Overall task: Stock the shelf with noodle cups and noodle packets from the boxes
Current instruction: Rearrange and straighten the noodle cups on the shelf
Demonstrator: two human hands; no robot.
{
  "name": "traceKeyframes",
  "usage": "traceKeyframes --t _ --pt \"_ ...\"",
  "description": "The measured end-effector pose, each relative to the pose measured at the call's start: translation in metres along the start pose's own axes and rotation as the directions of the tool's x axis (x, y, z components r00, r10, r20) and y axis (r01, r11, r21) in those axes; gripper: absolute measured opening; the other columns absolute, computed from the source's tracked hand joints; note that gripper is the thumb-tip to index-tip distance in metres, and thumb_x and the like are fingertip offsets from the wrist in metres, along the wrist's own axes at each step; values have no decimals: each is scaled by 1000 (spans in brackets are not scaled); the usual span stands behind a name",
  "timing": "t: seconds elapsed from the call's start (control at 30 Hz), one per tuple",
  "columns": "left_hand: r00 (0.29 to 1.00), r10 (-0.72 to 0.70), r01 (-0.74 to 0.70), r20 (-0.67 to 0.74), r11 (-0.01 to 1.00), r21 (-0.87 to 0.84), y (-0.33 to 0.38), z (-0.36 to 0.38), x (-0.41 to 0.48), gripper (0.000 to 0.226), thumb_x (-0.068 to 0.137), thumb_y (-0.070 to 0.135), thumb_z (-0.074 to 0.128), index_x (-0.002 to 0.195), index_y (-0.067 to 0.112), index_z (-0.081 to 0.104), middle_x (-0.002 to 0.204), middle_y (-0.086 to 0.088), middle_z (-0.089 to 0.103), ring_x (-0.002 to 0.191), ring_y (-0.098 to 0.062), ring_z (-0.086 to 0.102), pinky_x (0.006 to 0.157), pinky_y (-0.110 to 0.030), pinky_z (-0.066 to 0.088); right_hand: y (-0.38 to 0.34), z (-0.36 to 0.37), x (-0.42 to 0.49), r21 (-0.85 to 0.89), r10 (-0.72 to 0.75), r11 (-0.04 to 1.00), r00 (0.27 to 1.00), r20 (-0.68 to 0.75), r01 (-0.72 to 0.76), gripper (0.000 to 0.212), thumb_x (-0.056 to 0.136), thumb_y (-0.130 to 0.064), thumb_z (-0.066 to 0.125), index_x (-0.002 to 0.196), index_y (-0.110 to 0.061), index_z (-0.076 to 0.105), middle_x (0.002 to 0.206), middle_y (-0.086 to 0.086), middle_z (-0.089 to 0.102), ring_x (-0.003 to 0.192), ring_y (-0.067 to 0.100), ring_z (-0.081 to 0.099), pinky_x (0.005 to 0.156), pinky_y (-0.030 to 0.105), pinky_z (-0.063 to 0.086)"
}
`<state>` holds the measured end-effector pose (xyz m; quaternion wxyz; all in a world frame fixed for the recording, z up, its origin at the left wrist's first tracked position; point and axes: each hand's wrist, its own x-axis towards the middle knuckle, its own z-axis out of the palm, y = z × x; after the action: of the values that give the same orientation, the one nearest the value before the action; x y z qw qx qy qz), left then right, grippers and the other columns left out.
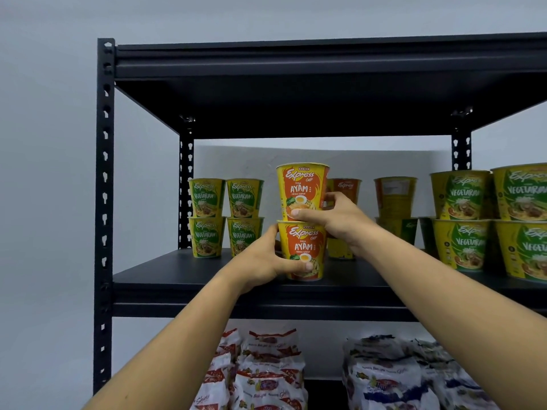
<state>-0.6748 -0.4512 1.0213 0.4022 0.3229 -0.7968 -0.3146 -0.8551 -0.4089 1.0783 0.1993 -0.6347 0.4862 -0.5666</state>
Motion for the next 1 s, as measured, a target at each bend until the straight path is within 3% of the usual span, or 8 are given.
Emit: traceKeyframes --t 0.2,0.37,0.5,0.63,0.73,0.87,1.0 --pt "1000 8 -8 2 1000 5 -1 -1 0 89 73 39 92 143 43 37 129 11 64 118 -12 62 103 -38 52 4 1 -1 4 -37 999 999 3 37 90 73 -50 85 144 -25 36 125 -4 55 107 17 58 85 36 51" --pt "1000 22 -22 17 1000 0 -2 -2 -1 78 77 40 89 141 39 45 127 13 66 116 -9 64 97 -32 54 30 -2 -12 47 5 999 997 72 -9 124 50 -76 86 152 -30 34 142 -3 57 122 20 61 104 52 50" --pt "1000 27 -27 16 999 22 -5 -4 0 77 78 40 88 142 38 47 127 12 67 117 -10 64 101 -35 53 51 -4 -22 85 41 995 979 202 -60 92 65 -51 90 143 -29 47 128 -6 67 117 16 64 105 49 51" --pt "1000 29 -30 10 995 91 -5 -3 -1 76 78 47 86 142 40 45 127 15 65 116 -6 62 97 -30 51 54 -5 -23 109 30 992 975 222 -56 79 73 -39 87 141 -28 49 126 -6 67 116 13 63 99 39 53" --pt "1000 17 -18 12 991 132 -3 -3 -1 77 78 50 85 142 39 45 127 16 65 115 -5 62 95 -29 50 55 -6 -23 114 35 992 974 225 -62 76 74 -38 86 140 -29 48 126 -6 65 115 13 62 97 37 53" --pt "1000 3 -3 2 988 156 -3 -4 -1 78 77 50 85 143 38 45 129 14 65 116 -7 61 102 -35 49 56 -6 -22 98 45 993 976 214 -67 80 70 -42 87 138 -30 46 127 -7 64 118 14 61 106 45 49" --pt "1000 -4 4 -5 989 150 -4 -4 0 78 77 49 86 143 36 46 126 14 67 115 -7 63 102 -36 51 55 -5 -23 105 36 993 976 213 -60 75 74 -39 87 135 -31 45 121 -9 63 112 10 61 99 38 52"
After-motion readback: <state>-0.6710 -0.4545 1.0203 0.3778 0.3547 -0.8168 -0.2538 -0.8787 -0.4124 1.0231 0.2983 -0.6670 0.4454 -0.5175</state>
